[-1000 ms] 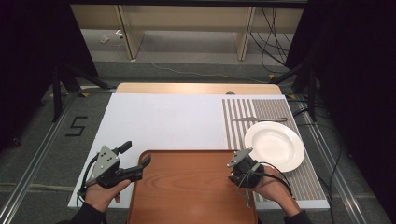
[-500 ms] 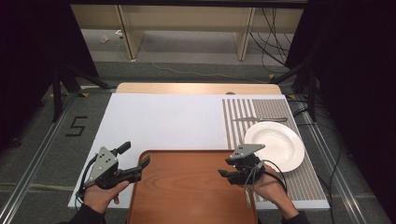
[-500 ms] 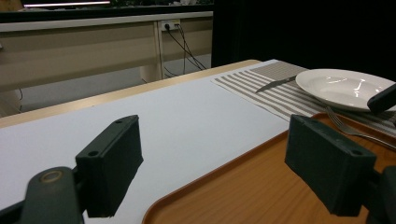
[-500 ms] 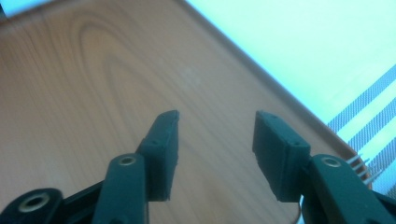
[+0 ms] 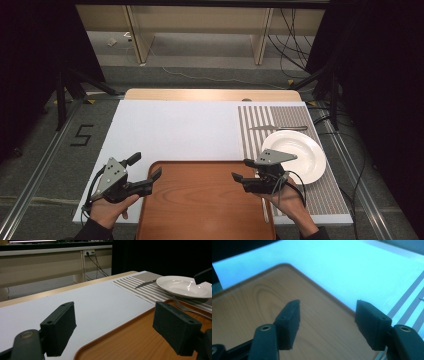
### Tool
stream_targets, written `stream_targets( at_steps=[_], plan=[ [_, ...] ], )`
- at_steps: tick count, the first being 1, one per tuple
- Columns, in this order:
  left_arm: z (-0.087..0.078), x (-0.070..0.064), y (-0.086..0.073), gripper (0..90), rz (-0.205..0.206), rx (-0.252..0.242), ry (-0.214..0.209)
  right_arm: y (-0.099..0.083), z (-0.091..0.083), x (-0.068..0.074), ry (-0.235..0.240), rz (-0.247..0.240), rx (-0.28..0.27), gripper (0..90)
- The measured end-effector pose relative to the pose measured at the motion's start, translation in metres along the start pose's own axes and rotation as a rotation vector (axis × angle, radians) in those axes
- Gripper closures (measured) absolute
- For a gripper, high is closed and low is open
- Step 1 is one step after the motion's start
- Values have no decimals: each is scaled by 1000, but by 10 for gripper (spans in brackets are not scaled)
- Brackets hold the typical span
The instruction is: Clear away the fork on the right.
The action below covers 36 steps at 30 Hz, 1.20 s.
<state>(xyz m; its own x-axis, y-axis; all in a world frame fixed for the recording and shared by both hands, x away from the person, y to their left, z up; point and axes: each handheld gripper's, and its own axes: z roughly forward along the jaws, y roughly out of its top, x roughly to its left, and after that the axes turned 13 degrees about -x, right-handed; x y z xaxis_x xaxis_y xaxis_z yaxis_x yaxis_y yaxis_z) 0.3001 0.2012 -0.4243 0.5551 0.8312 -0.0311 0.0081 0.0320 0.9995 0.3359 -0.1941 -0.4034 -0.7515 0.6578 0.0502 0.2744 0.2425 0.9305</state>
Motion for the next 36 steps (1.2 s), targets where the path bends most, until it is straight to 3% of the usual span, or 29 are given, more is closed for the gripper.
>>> stream_targets(
  at_steps=[9,16,27,36],
  plan=[
    [0,0,0,180,1,1,-3,2,-8,0,-4,-5,-89,344],
    [0,0,0,177,-3,3,-4,2,-19,-2,-32,-18,-163,340],
    [-1,0,0,172,-3,4,-6,-8,-26,-1,-53,-17,-197,287],
    [-1,-2,-1,162,-3,18,-25,-9,-37,0,-110,5,-260,240]
  ],
)
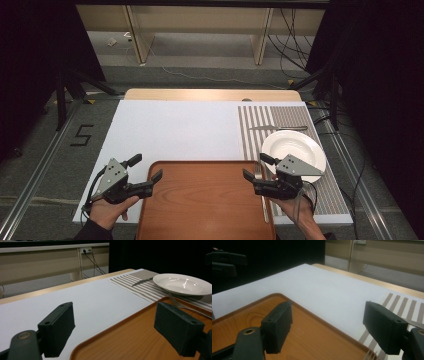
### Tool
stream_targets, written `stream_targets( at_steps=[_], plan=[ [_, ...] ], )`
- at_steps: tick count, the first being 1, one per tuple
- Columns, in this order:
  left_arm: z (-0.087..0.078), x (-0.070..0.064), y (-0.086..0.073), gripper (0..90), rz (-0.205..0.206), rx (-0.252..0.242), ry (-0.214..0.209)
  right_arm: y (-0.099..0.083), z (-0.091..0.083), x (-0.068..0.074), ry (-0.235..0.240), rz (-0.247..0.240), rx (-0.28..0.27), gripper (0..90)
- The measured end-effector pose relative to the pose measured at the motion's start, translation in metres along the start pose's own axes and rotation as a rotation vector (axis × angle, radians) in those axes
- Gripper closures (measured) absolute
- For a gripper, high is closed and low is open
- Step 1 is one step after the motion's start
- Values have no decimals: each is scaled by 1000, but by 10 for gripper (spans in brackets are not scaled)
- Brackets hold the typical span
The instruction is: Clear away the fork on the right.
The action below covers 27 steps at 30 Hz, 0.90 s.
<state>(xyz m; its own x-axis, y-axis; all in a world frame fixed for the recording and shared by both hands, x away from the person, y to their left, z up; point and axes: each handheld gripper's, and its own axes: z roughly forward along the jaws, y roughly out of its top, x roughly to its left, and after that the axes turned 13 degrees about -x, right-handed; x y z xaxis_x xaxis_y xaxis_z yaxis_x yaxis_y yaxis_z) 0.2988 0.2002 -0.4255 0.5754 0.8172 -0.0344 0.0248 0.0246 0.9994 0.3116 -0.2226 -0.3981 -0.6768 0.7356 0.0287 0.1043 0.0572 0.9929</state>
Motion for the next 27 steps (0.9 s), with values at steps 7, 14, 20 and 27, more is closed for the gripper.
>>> stream_targets(
  at_steps=[7,14,20,27],
  plan=[
    [0,0,0,162,1,2,-4,1,-9,-1,-23,8,-21,240],
    [1,-1,0,163,7,9,-7,1,-11,-1,-21,-6,-31,239],
    [0,0,0,163,4,9,-4,1,-10,-1,-18,-12,-23,239],
    [0,0,-1,163,6,10,-1,0,-6,-1,-18,-22,-1,237]
  ],
)
